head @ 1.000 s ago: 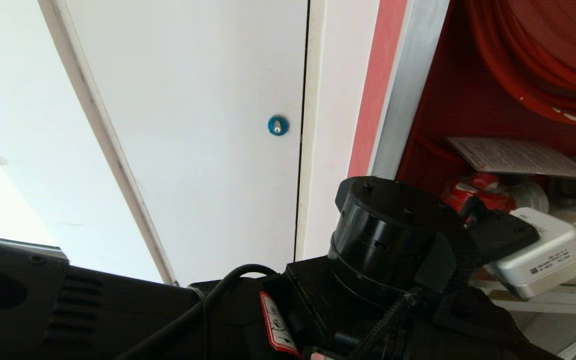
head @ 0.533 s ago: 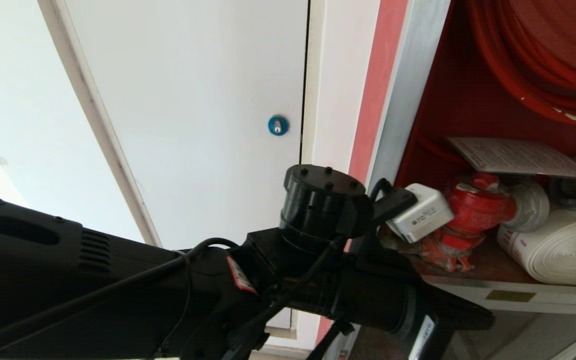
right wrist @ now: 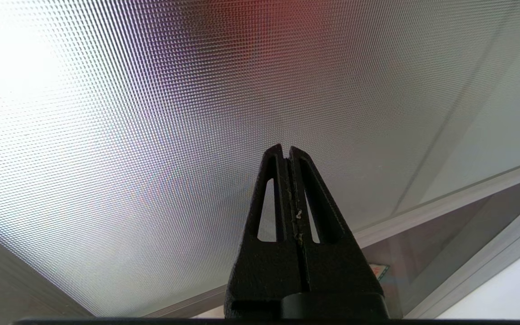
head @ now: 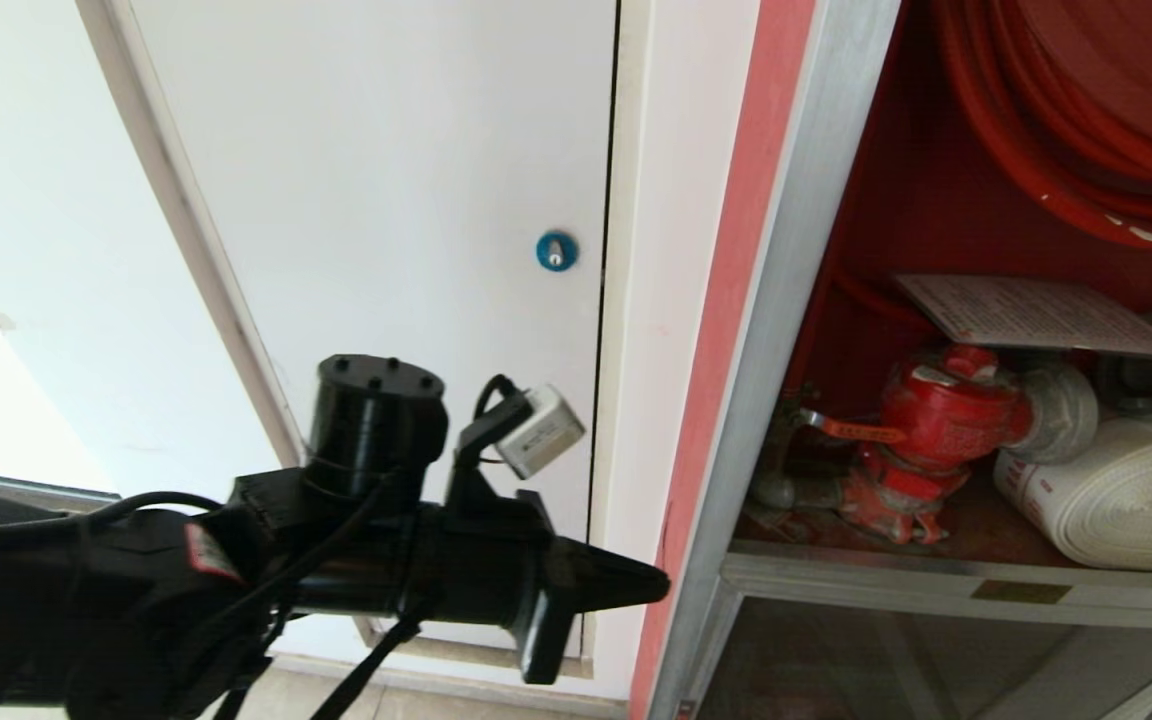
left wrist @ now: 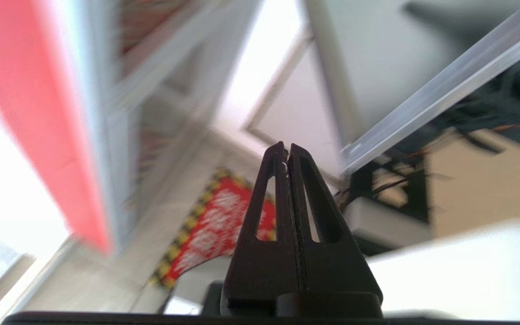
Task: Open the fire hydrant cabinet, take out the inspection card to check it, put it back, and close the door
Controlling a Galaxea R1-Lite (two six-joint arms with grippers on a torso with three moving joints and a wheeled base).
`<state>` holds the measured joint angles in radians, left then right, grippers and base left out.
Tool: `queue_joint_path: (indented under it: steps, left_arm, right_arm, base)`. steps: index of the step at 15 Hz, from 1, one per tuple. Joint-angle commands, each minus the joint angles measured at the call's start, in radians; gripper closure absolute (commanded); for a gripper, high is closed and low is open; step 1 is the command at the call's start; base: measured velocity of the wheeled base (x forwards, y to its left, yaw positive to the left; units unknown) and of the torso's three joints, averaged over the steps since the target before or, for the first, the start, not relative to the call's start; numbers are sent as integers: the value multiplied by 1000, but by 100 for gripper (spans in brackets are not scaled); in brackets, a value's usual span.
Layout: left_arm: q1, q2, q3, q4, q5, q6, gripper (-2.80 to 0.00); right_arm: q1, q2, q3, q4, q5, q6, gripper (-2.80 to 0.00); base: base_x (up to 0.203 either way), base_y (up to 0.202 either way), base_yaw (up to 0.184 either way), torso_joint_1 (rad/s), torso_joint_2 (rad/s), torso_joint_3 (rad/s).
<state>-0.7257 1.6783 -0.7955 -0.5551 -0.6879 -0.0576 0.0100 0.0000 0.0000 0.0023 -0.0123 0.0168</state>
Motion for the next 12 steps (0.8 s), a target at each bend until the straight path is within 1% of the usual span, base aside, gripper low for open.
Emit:
queue_joint_path:
  steps: [1, 4, 7, 9, 10, 12]
  left_arm:
    - [87, -158, 118, -3, -3, 28, 0]
    - [233, -340, 243, -3, -1, 54, 0]
    - [418, -541, 338, 4, 11, 73, 0]
    - [532, -665, 396, 5, 47, 86, 0]
    - [605, -727, 423, 6, 65, 93, 0]
    - [728, -856, 467, 9, 82, 97, 0]
  right_arm:
    - [-1, -2, 0, 0, 0, 0, 0]
    - [1, -2, 0, 1, 0, 0, 0]
    - [-1, -2, 0, -1, 0, 0, 0]
    - [1, -2, 0, 1, 0, 0, 0]
    - [-1, -2, -1, 1, 0, 0, 0]
    - [0, -2, 0, 0, 0, 0, 0]
  base:
    - [0, 0, 0, 0, 0, 0]
    - [0, 0, 0, 0, 0, 0]
    - [0, 0, 0, 0, 0, 0]
    - [0, 0, 0, 0, 0, 0]
    - [0, 0, 0, 0, 0, 0]
    - [0, 0, 0, 0, 0, 0]
